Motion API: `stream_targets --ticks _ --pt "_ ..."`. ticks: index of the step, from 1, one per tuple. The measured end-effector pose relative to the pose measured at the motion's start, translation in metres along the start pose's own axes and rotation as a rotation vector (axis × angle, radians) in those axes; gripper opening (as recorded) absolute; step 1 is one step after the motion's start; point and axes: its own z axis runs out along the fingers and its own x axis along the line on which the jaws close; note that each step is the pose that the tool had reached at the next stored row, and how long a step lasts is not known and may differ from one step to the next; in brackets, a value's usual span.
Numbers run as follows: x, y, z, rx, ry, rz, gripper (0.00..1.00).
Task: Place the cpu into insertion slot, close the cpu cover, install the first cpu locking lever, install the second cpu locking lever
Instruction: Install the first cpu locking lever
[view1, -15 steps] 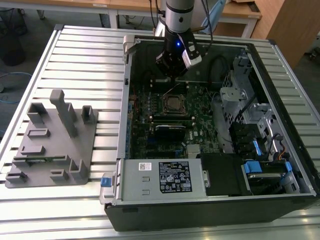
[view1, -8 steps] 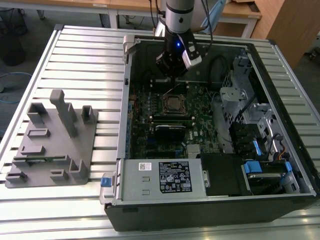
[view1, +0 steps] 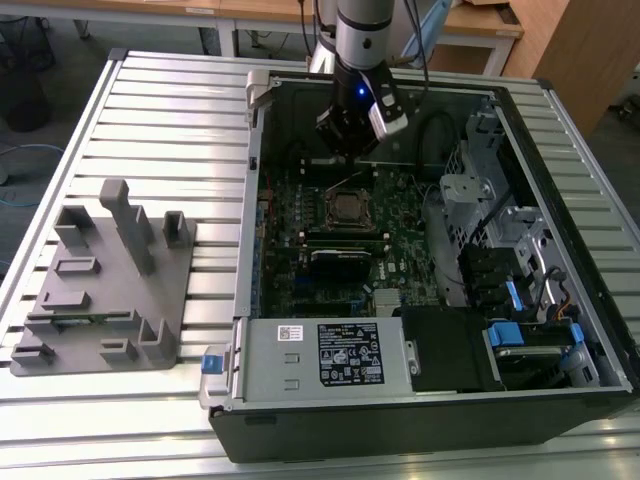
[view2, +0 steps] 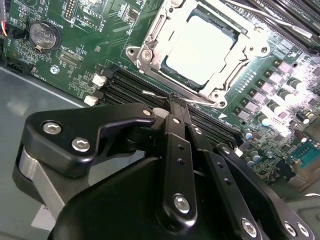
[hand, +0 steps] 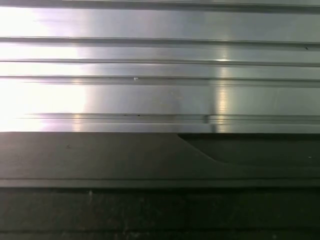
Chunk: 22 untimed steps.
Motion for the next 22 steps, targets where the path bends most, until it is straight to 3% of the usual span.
stream_targets --ticks 9,16,20,22 --pt "-0.0008 0.0000 0.0067 0.0000 0.0000 0.000 0.11" --pt "-0.0007 0.0000 0.0074 -0.0034 0.0001 0.000 0.11" --pt "-0.0007 0.0000 0.0079 -0.0090 0.0002 0.000 0.11" --pt "-0.0007 0.0000 0.0079 -0.0176 0.0004 0.001 0.11"
